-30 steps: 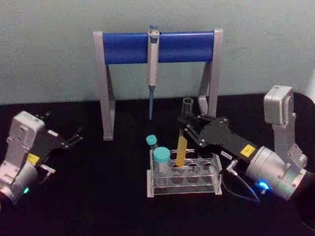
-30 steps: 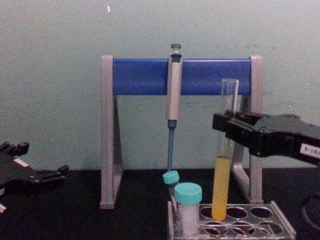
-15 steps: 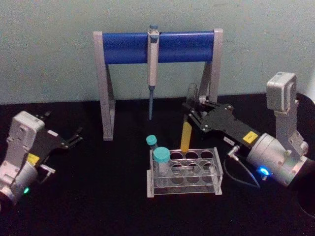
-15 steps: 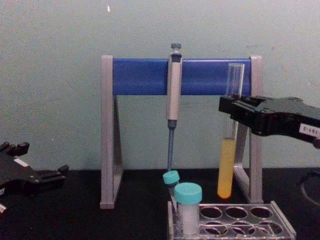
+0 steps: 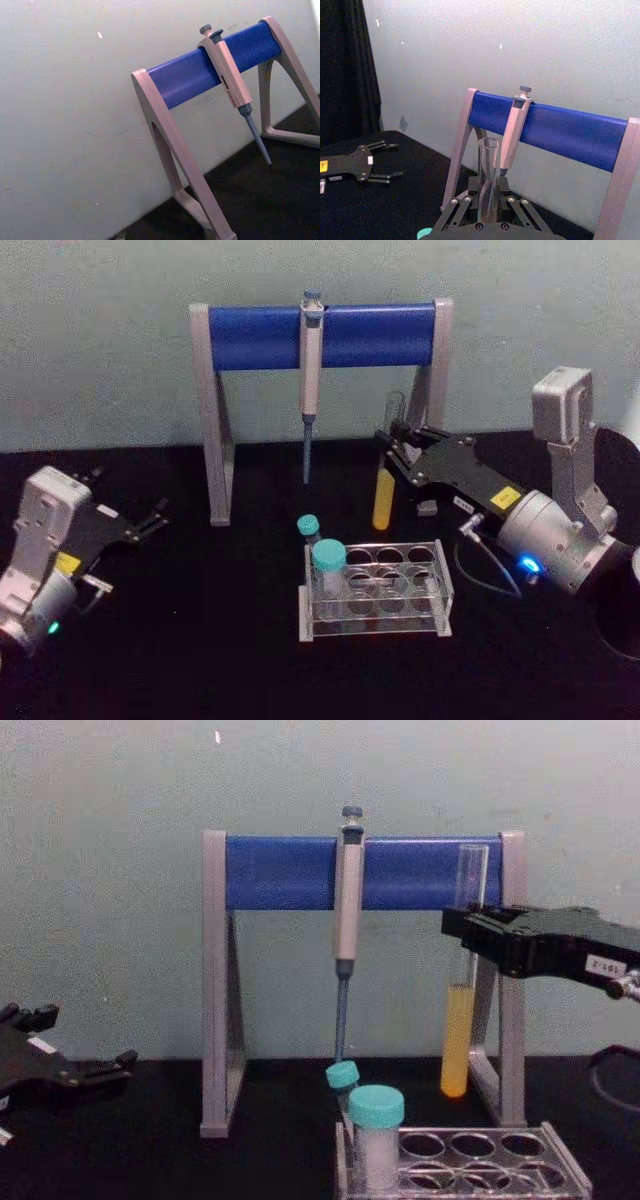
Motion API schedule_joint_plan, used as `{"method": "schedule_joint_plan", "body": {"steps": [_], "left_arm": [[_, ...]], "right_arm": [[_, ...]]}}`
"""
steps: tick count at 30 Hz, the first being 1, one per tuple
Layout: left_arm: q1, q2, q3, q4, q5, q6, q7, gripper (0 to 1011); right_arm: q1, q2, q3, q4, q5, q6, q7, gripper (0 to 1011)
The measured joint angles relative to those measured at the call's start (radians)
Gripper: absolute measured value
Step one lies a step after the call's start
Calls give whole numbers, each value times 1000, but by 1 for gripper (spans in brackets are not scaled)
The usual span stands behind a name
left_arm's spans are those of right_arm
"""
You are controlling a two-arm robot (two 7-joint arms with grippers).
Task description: Pick up the test tube from the test tube rack, shake it, then place it back into the test tube rack.
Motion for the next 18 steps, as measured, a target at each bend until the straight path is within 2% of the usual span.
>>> {"method": "schedule_joint_plan", "body": {"steps": [10, 18], "left_arm": [[0, 0, 0, 0, 0, 0, 0, 1001], [0, 0, 0, 0, 0, 0, 0, 1001]], "right_arm": [[2, -2, 16, 6, -11, -2, -8, 234], [-47, 33, 47, -50, -20, 15, -24, 235]]}}
